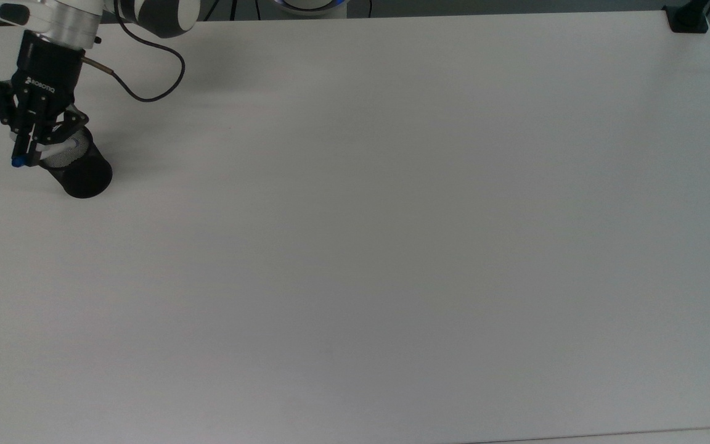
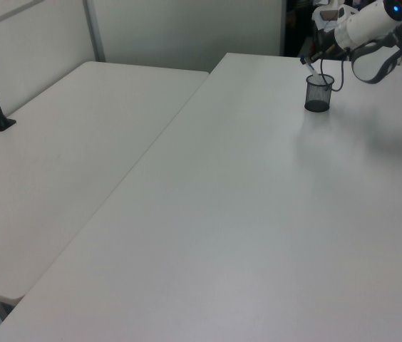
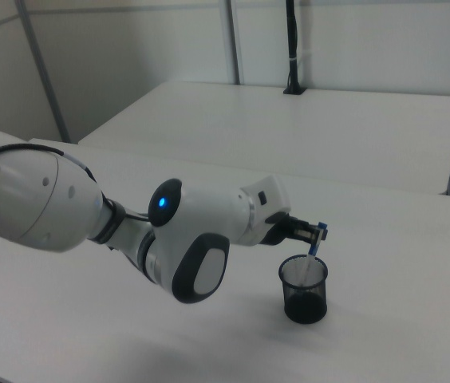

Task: Insert the marker
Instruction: 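Lower the marker into the cup, tip first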

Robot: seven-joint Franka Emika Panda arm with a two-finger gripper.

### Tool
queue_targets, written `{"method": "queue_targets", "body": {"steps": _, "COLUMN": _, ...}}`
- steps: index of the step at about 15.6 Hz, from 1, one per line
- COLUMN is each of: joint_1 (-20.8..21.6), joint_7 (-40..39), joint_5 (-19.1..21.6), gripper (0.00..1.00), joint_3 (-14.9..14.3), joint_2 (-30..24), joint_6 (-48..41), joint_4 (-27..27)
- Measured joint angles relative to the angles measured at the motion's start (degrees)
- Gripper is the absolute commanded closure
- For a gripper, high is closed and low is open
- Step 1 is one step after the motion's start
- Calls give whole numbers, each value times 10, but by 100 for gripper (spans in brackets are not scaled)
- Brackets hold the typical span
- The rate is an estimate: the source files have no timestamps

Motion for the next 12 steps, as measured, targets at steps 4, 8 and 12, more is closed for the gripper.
{"method": "queue_targets", "body": {"steps": 4, "joint_1": -1, "joint_7": -1, "joint_5": 0, "gripper": 82, "joint_3": 0, "joint_2": 0, "joint_6": 35, "joint_4": -32}}
{"method": "queue_targets", "body": {"steps": 8, "joint_1": -1, "joint_7": -1, "joint_5": 0, "gripper": 23, "joint_3": 0, "joint_2": -1, "joint_6": 35, "joint_4": -33}}
{"method": "queue_targets", "body": {"steps": 12, "joint_1": -1, "joint_7": 4, "joint_5": 0, "gripper": 0, "joint_3": 0, "joint_2": -5, "joint_6": 35, "joint_4": -31}}
